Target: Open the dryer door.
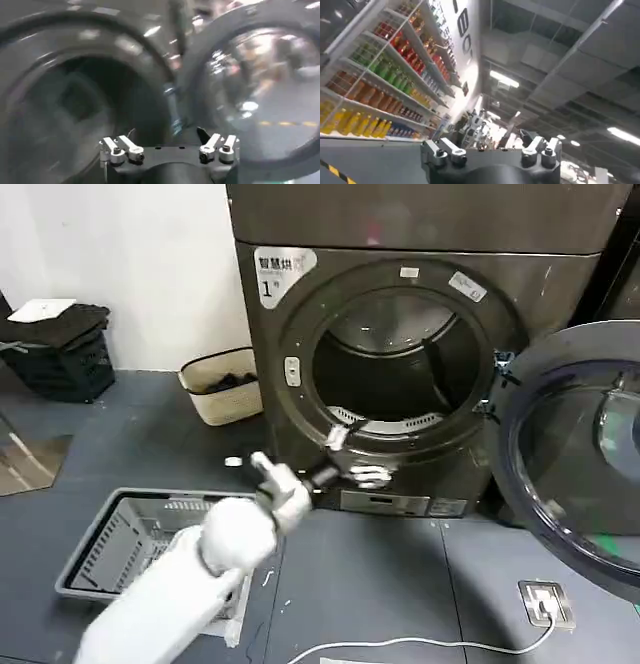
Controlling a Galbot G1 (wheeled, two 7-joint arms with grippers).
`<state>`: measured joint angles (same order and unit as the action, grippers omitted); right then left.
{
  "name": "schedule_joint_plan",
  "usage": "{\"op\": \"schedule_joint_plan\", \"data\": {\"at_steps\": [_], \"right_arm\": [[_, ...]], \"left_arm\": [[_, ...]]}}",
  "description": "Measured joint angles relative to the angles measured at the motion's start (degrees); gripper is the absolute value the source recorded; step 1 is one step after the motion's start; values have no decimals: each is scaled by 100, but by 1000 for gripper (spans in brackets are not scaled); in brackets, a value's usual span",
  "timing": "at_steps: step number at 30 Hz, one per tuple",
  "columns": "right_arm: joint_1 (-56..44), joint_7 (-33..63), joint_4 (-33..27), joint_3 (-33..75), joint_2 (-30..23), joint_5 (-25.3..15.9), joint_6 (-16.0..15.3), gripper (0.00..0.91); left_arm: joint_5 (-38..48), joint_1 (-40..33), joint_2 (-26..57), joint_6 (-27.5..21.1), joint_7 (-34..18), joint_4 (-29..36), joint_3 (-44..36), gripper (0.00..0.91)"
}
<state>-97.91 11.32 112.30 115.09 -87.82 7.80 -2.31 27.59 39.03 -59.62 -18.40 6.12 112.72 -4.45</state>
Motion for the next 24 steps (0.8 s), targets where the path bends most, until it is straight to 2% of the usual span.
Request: {"op": "schedule_joint_plan", "data": {"at_steps": [6, 11, 17, 24], "right_arm": [[19, -34, -56, -125, 40, 96, -26, 907], [24, -58, -19, -233, -1, 386, -173, 907], [-90, -26, -55, -261, 79, 905, -424, 907], [-264, -22, -248, -229, 185, 1302, -477, 907]], "left_arm": [[608, 516, 613, -281, -288, 204, 782, 907], [1256, 951, 1072, -720, -851, 368, 1190, 907], [2548, 1256, 1530, -1513, -2012, 581, 1598, 907], [4444, 1378, 2125, -2265, -3370, 674, 1886, 907]]}}
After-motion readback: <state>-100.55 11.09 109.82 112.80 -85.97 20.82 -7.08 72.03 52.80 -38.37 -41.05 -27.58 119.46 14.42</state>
